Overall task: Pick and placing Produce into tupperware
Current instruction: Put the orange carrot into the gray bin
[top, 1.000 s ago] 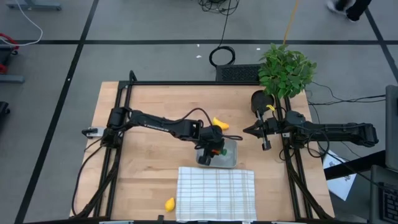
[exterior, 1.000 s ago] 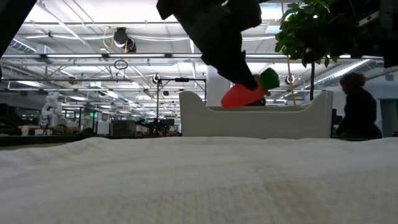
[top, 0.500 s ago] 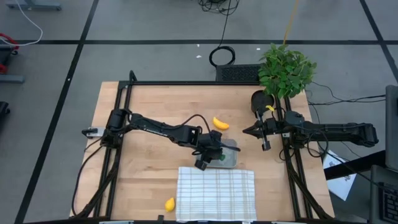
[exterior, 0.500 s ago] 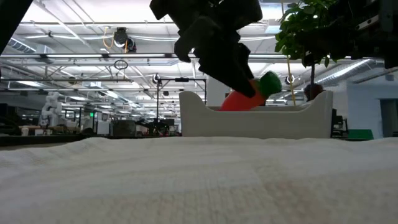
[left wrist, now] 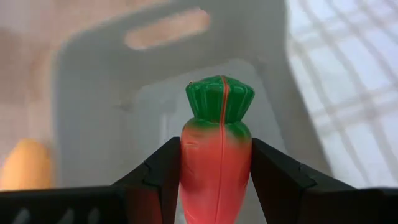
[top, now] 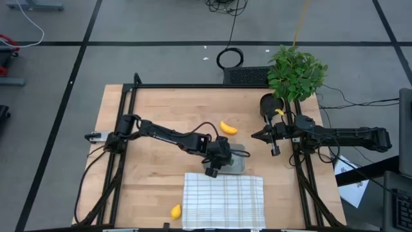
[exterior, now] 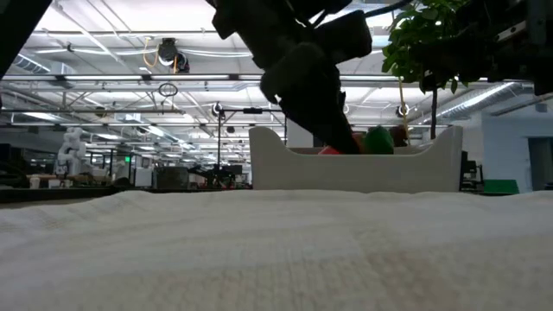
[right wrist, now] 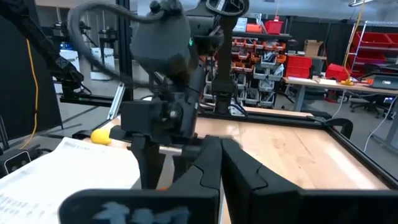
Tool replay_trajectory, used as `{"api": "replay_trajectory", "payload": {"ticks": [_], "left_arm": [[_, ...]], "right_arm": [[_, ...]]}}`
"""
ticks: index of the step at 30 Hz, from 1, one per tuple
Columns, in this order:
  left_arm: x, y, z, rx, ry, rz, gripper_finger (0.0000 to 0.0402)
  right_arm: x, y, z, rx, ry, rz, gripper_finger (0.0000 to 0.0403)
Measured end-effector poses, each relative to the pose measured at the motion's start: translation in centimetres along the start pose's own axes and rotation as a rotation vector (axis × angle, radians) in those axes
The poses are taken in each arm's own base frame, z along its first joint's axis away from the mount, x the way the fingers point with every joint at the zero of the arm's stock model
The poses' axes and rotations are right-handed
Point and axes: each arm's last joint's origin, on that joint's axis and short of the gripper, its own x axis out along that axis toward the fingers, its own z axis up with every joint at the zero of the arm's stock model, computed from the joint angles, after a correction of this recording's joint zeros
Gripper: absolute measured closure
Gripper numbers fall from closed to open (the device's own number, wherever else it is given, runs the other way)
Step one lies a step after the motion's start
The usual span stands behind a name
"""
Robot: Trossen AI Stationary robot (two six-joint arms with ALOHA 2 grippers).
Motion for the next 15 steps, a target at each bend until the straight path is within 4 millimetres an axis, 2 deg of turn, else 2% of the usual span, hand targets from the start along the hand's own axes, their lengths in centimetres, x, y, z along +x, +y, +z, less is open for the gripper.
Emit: {"api": "replay_trajectory", "payload": {"ticks": [15], "left_arm": [[0.44, -0.13, -0.34, -0.089, 0.032, 0.027, 0.0238]], "right_arm": [[0.11, -0.04, -0.10, 0.002, 0.007, -0.002, 0.0403]]}}
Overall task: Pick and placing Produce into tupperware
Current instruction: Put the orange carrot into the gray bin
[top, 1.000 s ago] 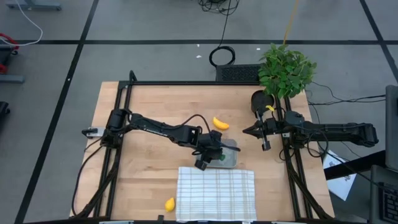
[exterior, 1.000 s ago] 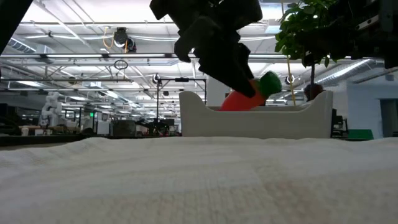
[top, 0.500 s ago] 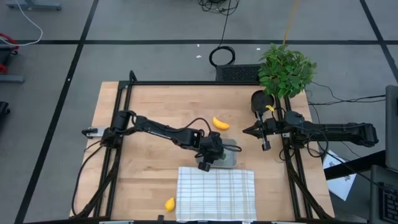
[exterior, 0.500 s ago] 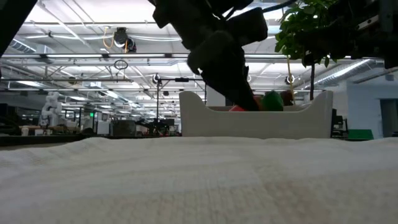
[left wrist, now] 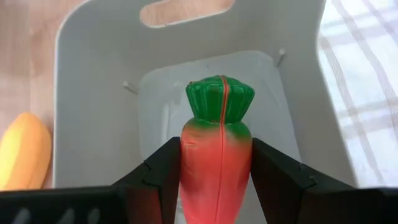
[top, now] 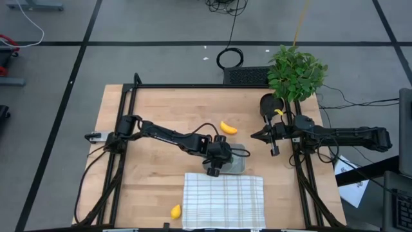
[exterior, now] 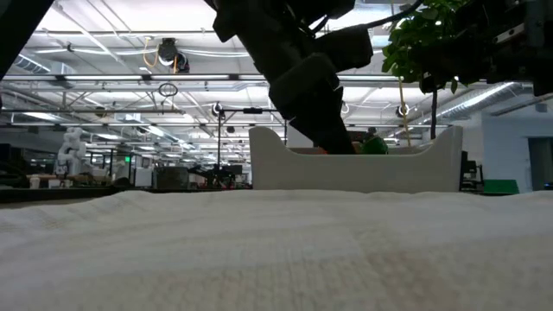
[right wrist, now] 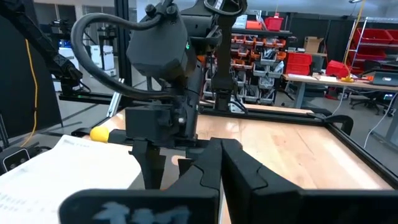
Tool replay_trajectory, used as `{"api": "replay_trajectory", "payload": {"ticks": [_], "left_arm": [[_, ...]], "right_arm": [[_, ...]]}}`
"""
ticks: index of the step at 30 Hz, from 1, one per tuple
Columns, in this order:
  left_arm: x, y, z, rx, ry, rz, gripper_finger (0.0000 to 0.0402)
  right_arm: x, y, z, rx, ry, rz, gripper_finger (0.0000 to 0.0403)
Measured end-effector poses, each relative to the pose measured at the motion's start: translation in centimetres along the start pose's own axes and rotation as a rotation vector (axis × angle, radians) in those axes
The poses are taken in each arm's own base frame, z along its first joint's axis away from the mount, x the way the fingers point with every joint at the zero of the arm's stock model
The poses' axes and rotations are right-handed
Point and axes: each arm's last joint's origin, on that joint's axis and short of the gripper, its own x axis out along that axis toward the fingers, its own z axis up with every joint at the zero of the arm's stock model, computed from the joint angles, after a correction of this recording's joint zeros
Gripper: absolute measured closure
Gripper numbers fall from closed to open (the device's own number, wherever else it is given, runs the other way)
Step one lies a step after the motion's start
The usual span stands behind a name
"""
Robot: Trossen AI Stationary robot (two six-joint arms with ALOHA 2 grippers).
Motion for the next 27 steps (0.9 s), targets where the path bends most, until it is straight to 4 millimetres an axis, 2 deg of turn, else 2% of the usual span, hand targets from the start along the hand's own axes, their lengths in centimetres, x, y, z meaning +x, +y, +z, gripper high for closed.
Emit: {"api": "replay_trajectory", "payload": {"ticks": [5, 13, 27], "left_arm": [[0.0, -0.1, 0.1, -0.063, -0.004, 0.061, 0.0238], [-0.2, -1.3, 0.3, 0.004, 0.006, 0.150, 0.0238], [-0.1, -1.0, -0.3, -0.113, 0.048, 0.148, 0.0238]], "right_arm": [[0.0, 0.0, 0.0, 0.000, 0.000, 0.000, 0.0403], [0.0, 0.0, 0.0, 0.000, 0.000, 0.000, 0.0403], [0.0, 0.0, 0.0, 0.007, 0.000, 0.000, 0.0403]]}}
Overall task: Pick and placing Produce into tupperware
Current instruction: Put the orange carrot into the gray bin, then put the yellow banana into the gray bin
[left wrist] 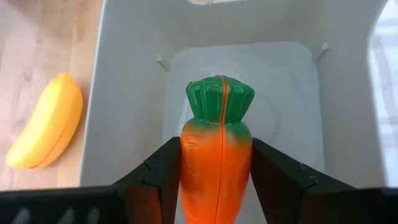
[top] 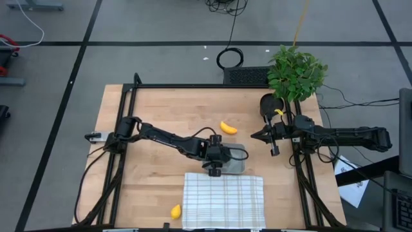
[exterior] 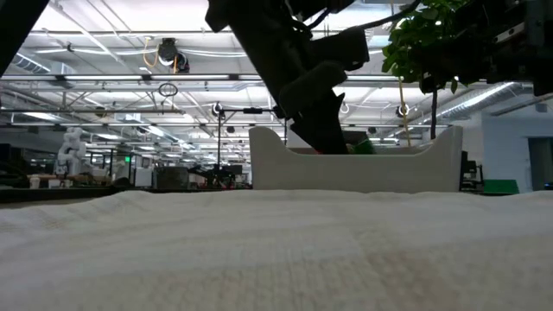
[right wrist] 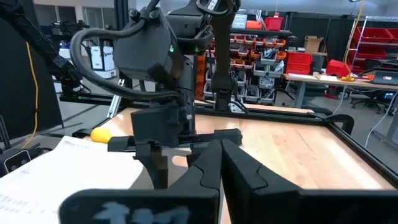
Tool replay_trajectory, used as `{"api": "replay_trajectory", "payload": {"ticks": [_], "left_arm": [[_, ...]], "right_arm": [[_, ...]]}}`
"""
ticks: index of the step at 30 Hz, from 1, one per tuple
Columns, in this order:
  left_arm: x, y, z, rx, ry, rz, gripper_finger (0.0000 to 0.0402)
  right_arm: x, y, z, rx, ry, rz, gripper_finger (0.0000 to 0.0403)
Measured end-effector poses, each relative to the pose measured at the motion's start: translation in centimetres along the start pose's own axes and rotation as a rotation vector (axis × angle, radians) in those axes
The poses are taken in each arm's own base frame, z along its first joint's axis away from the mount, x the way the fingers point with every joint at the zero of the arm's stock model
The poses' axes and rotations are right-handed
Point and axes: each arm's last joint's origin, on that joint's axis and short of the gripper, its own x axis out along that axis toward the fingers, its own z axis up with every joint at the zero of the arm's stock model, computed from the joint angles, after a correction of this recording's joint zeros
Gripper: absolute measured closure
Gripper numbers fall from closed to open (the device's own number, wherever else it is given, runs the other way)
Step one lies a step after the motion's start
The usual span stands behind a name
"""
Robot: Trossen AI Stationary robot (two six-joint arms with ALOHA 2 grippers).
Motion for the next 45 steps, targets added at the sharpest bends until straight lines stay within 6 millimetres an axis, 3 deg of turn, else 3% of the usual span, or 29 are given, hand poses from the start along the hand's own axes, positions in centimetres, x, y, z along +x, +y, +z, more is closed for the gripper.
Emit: {"api": "replay_trajectory", "payload": {"ticks": [12, 21, 34, 38, 45], "left_arm": [[2.6, -0.1, -1.0, 0.024, 0.042, -0.009, 0.0238], [2.6, -0.3, -1.0, 0.027, 0.036, -0.062, 0.0236], [2.6, -0.3, -0.9, 0.035, 0.027, -0.080, 0.0143], [1.9, -0.2, -0.1, 0.067, 0.011, -0.079, 0.0136], [-1.3, 0.4, 2.8, 0.140, 0.019, -0.080, 0.0150]], "right_arm": [[0.1, 0.0, -0.1, 0.004, 0.009, 0.000, 0.0403], [0.2, -0.1, -0.4, 0.010, 0.029, 0.002, 0.0403], [0.2, -0.1, -0.3, 0.008, 0.024, 0.002, 0.0403], [0.2, -0.1, -0.3, 0.008, 0.024, 0.001, 0.0403], [0.2, -0.1, -0.2, 0.006, 0.015, 0.001, 0.0403]]}}
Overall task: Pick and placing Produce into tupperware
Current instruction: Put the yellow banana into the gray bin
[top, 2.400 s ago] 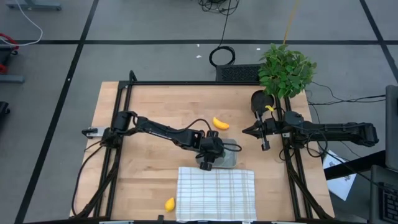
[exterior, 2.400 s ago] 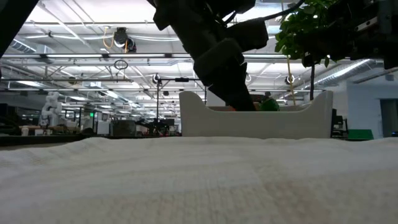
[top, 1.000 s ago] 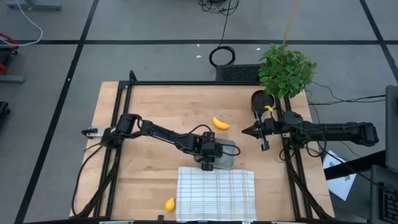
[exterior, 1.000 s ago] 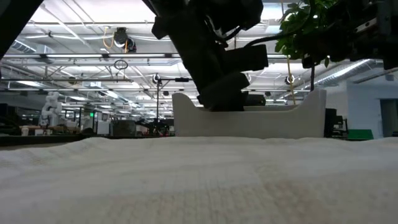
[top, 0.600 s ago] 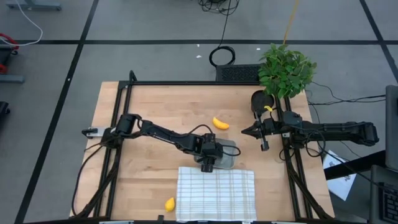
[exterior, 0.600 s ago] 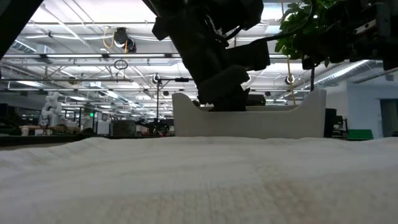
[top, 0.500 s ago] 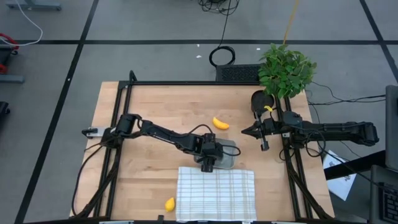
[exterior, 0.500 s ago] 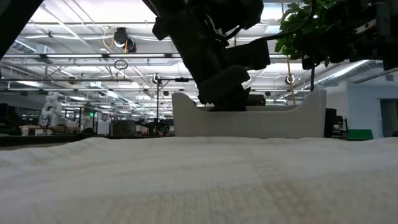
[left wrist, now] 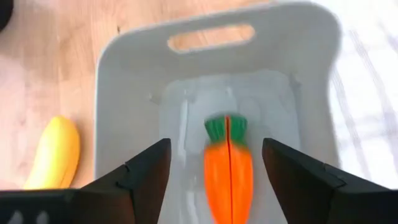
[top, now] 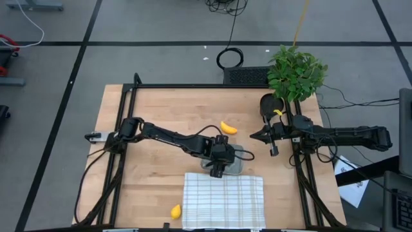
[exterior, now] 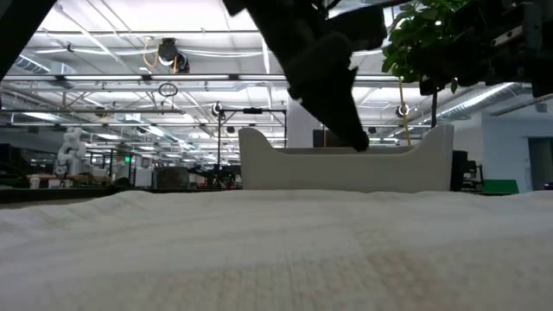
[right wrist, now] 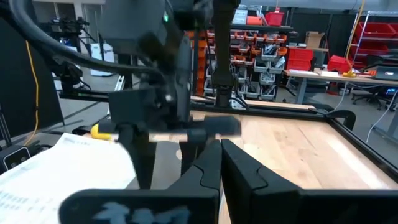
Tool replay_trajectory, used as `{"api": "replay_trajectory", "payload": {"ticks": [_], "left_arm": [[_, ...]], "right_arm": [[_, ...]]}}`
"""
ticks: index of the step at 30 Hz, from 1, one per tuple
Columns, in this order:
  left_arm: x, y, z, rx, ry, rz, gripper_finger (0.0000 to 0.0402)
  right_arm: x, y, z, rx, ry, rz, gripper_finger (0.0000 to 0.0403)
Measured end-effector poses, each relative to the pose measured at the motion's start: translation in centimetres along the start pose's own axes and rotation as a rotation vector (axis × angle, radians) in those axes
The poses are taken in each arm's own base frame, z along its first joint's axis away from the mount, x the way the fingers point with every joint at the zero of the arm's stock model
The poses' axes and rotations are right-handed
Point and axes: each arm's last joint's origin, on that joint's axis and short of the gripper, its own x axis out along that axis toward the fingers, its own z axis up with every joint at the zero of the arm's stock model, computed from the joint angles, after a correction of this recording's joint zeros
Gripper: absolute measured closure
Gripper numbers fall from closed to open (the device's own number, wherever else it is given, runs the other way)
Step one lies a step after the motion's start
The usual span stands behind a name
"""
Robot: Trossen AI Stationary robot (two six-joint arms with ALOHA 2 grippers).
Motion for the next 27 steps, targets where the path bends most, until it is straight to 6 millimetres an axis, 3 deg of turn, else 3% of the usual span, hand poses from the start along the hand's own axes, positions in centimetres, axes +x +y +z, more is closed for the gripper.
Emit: {"api": "replay_trajectory", "payload": {"ticks": [5, 9, 19, 27], "left_arm": [[-2.7, 0.8, 1.5, 0.052, 0.047, 0.049, 0.0180], [-4.5, 1.5, 2.1, 0.071, 0.100, 0.118, 0.0230], [-4.7, 3.8, 1.0, -0.014, 0.204, 0.113, 0.0391], [-4.6, 4.1, 1.2, 0.003, 0.172, 0.067, 0.0388]], "right_arm": [[0.0, 0.0, 0.0, 0.025, -0.002, 0.001, 0.0403], [0.0, 0.0, 0.0, 0.025, -0.002, 0.003, 0.0403], [0.0, 0.0, 0.0, 0.033, -0.002, 0.006, 0.0403], [0.0, 0.0, 0.0, 0.027, -0.002, 0.007, 0.0403]]}}
